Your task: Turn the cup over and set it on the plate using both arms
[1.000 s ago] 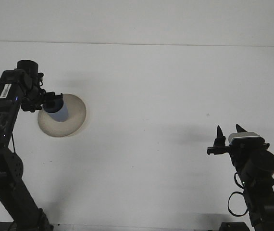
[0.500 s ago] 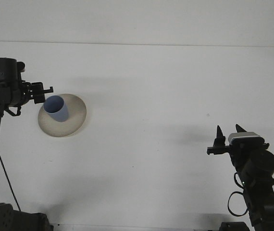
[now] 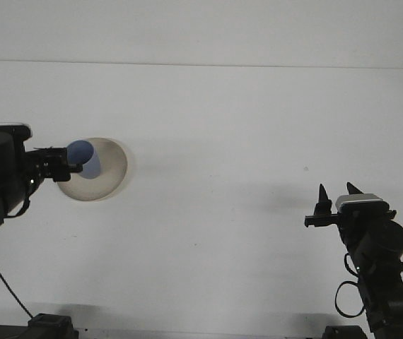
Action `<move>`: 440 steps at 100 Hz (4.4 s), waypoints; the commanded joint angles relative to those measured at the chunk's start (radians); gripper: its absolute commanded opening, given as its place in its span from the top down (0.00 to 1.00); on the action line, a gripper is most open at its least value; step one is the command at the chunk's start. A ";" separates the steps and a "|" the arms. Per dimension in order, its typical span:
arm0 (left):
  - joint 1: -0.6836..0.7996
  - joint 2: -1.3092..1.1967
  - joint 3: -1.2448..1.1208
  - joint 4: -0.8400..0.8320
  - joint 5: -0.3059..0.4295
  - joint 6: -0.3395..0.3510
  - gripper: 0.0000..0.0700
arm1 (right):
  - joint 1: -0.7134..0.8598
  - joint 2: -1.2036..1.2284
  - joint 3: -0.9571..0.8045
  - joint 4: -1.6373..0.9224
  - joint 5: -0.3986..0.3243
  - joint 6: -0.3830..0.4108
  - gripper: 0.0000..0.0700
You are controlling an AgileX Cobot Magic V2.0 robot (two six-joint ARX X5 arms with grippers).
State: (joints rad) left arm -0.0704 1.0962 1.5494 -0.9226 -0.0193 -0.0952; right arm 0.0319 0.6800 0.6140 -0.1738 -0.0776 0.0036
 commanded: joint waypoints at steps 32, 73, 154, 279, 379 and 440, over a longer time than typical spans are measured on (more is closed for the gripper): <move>-0.010 -0.382 -0.497 0.362 0.000 0.032 0.63 | 0.002 0.002 0.006 0.009 0.000 -0.001 0.40; -0.010 -0.533 -0.933 0.686 -0.038 0.095 0.63 | 0.002 0.002 0.006 0.010 -0.001 -0.001 0.40; -0.010 -0.587 -0.968 0.737 -0.038 0.076 0.99 | 0.002 0.002 0.006 0.011 0.000 -0.001 1.00; -0.010 -0.605 -0.968 0.746 -0.037 0.130 0.98 | 0.002 0.002 0.006 0.013 0.000 -0.001 1.00; -0.005 -1.093 -1.535 1.067 -0.033 0.041 0.98 | 0.002 0.002 0.006 0.016 0.000 -0.001 1.00; -0.005 -1.093 -1.535 1.067 -0.033 0.041 0.98 | 0.001 0.002 0.006 0.016 0.000 -0.001 1.00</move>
State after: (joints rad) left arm -0.0761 0.0055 0.0341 0.1329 -0.0528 -0.0444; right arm 0.0319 0.6800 0.6140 -0.1696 -0.0776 0.0036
